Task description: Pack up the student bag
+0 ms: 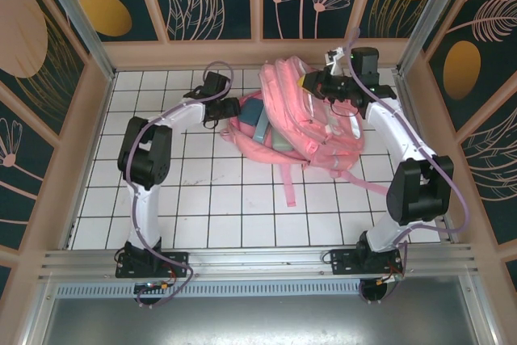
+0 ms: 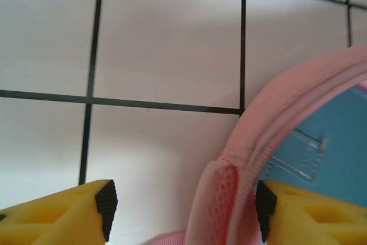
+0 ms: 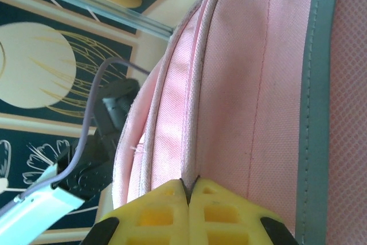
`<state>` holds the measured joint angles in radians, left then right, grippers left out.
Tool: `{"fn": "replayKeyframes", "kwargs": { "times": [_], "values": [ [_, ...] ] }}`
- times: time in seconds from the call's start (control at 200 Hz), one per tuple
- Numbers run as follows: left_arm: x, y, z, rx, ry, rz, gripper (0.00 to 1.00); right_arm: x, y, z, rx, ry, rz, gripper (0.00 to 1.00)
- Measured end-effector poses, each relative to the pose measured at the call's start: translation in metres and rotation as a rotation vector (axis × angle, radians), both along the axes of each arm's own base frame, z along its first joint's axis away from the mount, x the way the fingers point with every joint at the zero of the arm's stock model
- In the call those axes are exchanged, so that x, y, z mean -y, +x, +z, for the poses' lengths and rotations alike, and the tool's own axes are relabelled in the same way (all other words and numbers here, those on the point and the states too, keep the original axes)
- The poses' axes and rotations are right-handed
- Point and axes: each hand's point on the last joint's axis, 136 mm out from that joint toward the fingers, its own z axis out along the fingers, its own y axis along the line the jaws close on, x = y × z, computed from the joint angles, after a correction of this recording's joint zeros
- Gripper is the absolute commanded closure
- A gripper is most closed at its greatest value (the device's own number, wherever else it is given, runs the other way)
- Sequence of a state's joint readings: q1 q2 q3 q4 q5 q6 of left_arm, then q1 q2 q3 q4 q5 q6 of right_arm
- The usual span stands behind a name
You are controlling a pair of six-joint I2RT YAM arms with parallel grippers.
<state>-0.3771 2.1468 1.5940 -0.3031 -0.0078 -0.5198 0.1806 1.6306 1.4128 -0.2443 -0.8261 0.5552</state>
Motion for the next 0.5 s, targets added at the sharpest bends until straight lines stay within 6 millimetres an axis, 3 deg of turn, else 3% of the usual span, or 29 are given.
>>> {"fn": "replayKeyframes", "kwargs": {
  "times": [0.145, 0.255, 0.35, 0.5],
  "values": [
    [0.011, 0.01, -0.019, -0.025, 0.016, -0.038, 0.51, -0.019, -0.008, -0.018, -0.004, -0.046, 0.031, 1.0],
    [0.016, 0.015, -0.02, -0.023, 0.015, -0.064, 0.76, -0.036, -0.018, -0.036, -0.02, -0.084, 0.058, 0.78],
    [0.019, 0.014, -0.019, -0.022, 0.013, -0.081, 1.0, -0.052, -0.029, -0.05, -0.037, -0.11, 0.092, 0.74],
    [0.021, 0.014, -0.019, -0.02, 0.012, -0.091, 1.0, -0.057, -0.043, -0.072, -0.068, -0.16, 0.101, 0.57]
  ]
}}
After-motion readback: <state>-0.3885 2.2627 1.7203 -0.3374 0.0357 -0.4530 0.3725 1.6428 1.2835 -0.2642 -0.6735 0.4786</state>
